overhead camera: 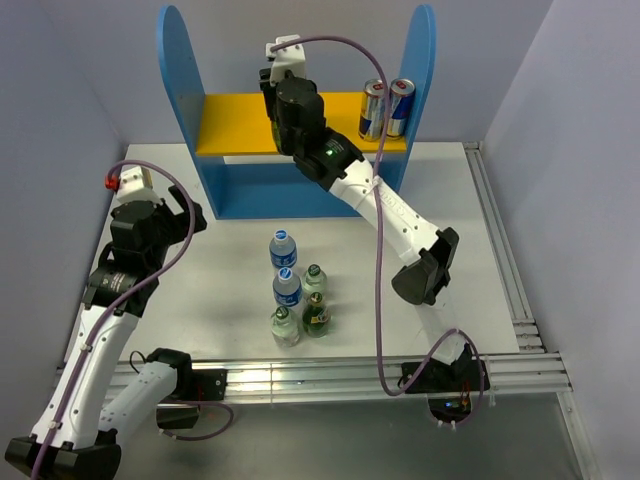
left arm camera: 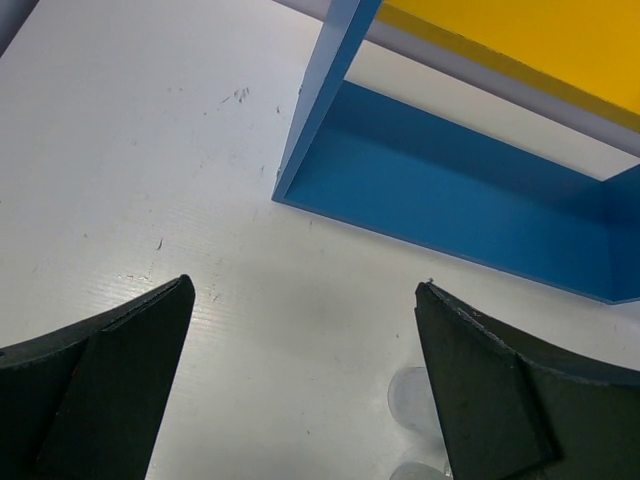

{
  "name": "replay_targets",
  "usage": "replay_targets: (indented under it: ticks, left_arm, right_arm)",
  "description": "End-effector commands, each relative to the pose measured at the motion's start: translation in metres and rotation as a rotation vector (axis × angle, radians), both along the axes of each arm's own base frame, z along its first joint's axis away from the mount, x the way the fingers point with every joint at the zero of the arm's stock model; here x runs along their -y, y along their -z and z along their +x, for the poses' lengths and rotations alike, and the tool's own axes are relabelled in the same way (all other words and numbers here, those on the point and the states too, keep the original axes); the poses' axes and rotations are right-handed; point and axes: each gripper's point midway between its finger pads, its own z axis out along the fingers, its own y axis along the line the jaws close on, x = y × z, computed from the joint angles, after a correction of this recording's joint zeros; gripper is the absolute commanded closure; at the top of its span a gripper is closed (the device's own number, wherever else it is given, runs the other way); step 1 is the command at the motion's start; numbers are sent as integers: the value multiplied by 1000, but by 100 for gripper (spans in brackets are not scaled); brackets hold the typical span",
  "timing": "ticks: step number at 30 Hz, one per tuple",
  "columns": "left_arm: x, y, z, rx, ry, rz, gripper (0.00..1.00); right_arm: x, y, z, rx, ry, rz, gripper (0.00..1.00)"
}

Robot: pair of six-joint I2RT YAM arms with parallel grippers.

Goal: Place and organize the beverage onto the shelf

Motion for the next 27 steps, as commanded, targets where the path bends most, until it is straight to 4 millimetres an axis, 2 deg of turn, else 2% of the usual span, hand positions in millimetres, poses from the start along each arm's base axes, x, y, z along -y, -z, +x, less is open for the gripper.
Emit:
replay_targets:
  ticks: [1,6,15,17,18,20,21,23,25,27]
  left_arm:
    - [-4,-3,0,8,-10,14,1]
    - [-7,-2,1,5,-22,15,1]
    - [-10,1,1,-5,-34,20,1]
    - [-10,1,2,-6,-33,21,1]
    - [-9,2,2,-8,-33,22,1]
    - [-9,2,3,-12,-32,22,1]
    - [-9,1,2,-9,-32,21,1]
    - [-10,2,2,-9,-33,22,1]
    - [-10,0,1,-5,-35,21,1]
    - [-10,0,1,0,-35,20,1]
  right_arm:
    - [21,-96,-15,218,-34,194,100]
    - [15,-90,-4,228,-50,206,100]
    - [-4,-50,20,176,-56,192,100]
    - [-4,-45,21,167,-46,195,100]
    - [-2,-53,20,188,-43,219,97]
    - [-3,-47,21,181,-46,216,83]
    - [-2,-49,19,184,-46,219,55]
    - [-4,-46,19,179,-46,216,25]
    - [-3,-46,19,181,-41,206,6]
    - [-5,-43,18,175,-40,196,1]
